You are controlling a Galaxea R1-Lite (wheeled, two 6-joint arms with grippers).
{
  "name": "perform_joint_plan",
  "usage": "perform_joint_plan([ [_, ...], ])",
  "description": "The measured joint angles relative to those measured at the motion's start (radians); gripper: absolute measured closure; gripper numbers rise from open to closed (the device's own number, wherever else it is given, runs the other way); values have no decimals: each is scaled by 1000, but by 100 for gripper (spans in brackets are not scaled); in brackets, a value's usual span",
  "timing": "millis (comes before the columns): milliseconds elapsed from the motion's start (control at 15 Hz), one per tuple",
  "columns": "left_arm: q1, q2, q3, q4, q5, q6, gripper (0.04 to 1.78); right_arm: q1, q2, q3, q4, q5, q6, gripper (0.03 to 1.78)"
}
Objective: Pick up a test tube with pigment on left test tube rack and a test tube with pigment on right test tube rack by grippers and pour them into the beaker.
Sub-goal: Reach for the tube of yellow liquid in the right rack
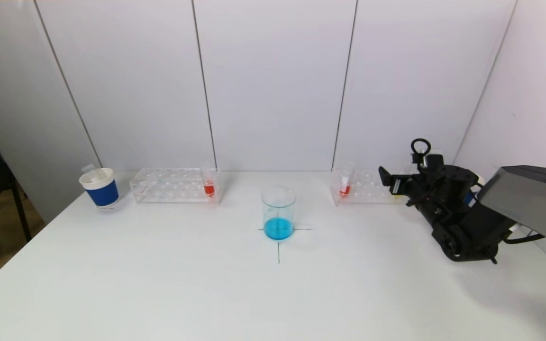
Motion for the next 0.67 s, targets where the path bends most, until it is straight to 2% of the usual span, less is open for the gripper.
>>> perform_joint_plan([
  [667,0,0,0,0,0,0,6,0,7,-14,14,0,0,4],
])
